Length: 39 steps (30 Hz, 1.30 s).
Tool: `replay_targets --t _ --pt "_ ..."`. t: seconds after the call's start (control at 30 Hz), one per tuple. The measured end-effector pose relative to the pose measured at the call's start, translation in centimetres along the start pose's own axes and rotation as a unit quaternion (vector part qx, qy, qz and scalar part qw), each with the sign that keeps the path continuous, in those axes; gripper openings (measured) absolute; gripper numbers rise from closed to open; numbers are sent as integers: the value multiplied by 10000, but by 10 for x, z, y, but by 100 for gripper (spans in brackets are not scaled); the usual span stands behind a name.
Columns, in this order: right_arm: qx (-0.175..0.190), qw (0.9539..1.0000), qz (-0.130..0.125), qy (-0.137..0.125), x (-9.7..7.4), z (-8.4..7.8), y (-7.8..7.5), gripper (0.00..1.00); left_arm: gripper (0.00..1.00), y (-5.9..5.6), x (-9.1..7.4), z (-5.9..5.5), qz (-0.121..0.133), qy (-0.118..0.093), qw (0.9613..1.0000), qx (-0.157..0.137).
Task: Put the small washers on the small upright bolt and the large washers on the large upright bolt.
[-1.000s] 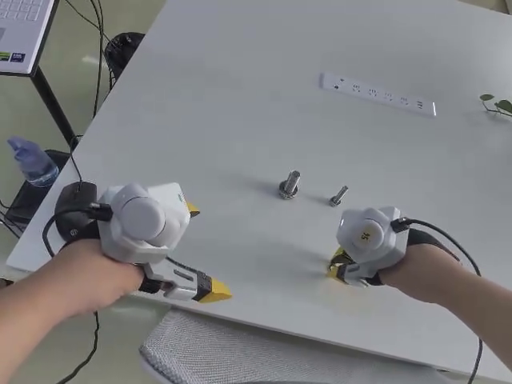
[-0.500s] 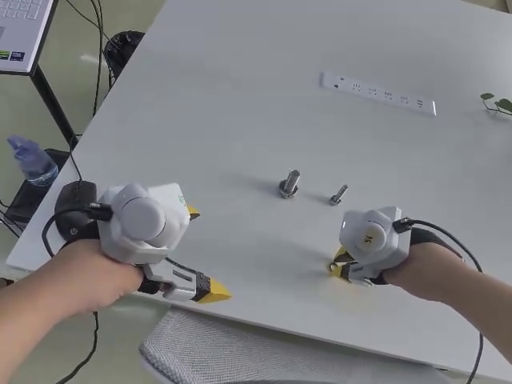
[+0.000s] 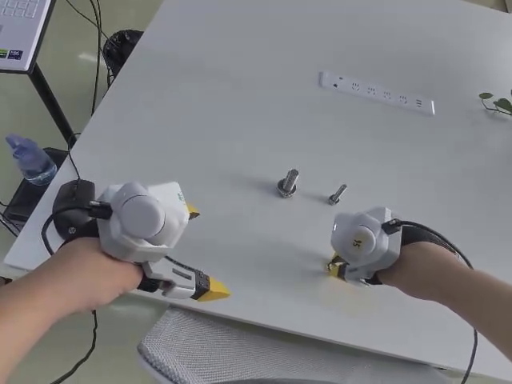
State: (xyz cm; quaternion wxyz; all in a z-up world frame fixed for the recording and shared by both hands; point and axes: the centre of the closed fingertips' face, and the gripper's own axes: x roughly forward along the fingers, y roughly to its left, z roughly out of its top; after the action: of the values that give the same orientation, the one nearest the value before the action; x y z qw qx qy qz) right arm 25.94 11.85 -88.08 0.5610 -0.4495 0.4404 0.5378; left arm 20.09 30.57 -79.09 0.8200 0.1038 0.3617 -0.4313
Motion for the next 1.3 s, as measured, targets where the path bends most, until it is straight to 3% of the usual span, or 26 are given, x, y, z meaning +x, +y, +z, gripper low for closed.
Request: replay_targets --t 0.27,0.83,1.3 --pt "551 9982 195 -134 0 -1 -2 12 81 0 -1 1 4 4 10000 20" --pt "820 9963 215 -111 -16 -7 -10 12 80 -1 1 5 13 23 10000 79" --pt "993 9950 117 51 -37 -28 -37 12 80 0 1 8 73 27 9999 85"
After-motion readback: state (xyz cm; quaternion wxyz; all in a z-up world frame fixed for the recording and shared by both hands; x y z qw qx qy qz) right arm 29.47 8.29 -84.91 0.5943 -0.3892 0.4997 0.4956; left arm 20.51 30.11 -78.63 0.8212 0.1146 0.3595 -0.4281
